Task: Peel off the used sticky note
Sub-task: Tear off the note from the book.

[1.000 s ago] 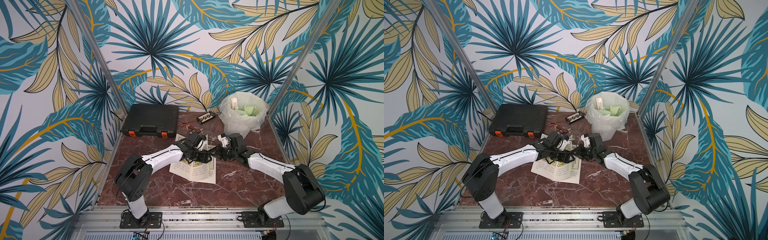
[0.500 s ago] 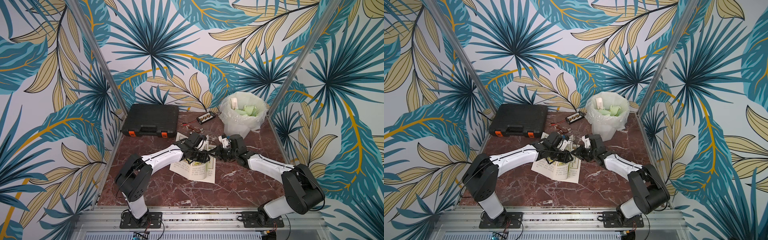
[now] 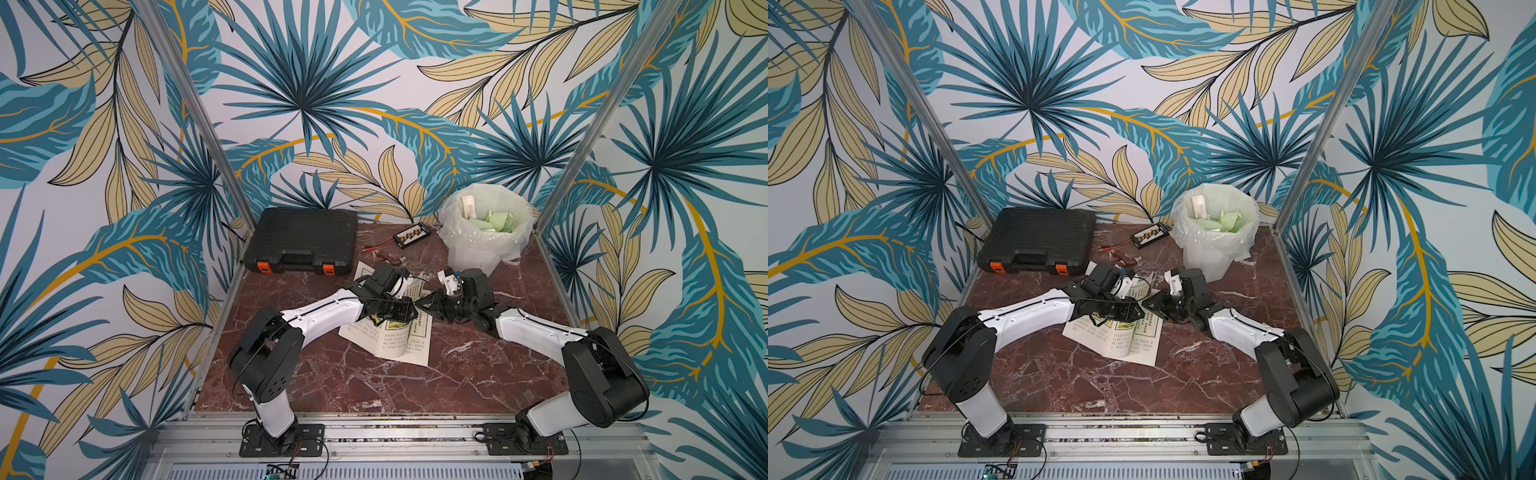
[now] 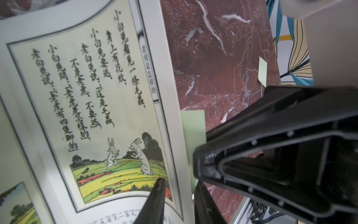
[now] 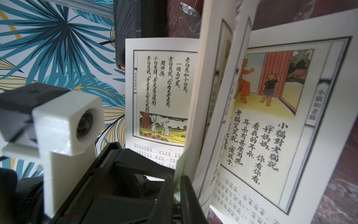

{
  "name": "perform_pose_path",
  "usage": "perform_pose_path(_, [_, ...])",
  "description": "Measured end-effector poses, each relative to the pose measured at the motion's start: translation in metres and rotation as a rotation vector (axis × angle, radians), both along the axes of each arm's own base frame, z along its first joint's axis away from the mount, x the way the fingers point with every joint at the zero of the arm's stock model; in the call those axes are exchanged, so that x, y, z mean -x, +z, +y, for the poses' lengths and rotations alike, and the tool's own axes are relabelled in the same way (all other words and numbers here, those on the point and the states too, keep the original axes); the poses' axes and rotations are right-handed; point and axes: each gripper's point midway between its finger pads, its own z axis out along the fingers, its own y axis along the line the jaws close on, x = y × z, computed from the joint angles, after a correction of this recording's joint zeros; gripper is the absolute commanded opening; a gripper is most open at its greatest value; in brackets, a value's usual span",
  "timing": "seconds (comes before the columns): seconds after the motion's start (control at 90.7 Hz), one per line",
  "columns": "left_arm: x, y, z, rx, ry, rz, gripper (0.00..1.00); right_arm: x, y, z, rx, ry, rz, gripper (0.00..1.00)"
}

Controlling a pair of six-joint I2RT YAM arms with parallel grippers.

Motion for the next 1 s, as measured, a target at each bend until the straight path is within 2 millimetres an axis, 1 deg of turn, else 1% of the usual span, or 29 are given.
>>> perform_pose_path(0.055, [0.000,-0.001,0.000,0.001,0.003,0.000,0.31,0.000,0.000,0.000,-0.001,0.000,-0.001,0.12])
perform_pose_path(0.231, [0.000,-0.004,0.001,0.004,0.007,0.000,0.31,0.000,-0.003,0.000,0.002,-0.001,0.004,0.00])
perform_pose_path(0.408, [0.000,-0.006,0.002,0.004,0.009,0.004,0.32,0.001,-0.005,-0.001,0.010,0.002,0.005,0.00])
perform_pose_path(0.54, [0.001,-0.007,0.003,0.009,0.009,0.007,0.38,0.002,-0.010,-0.004,0.035,0.000,0.007,0.00])
perform_pose_path(0.672, [0.002,-0.010,0.003,0.020,0.005,0.014,0.45,0.004,-0.015,-0.011,0.071,-0.010,0.015,0.00])
perform_pose_path(0.826, [0.000,-0.010,0.003,0.041,0.008,0.013,0.46,0.008,-0.017,-0.019,0.100,-0.018,0.014,0.00])
perform_pose_path(1.003, [-0.003,-0.007,0.002,0.055,0.011,0.005,0.46,0.015,-0.030,-0.026,0.124,-0.023,0.043,0.00])
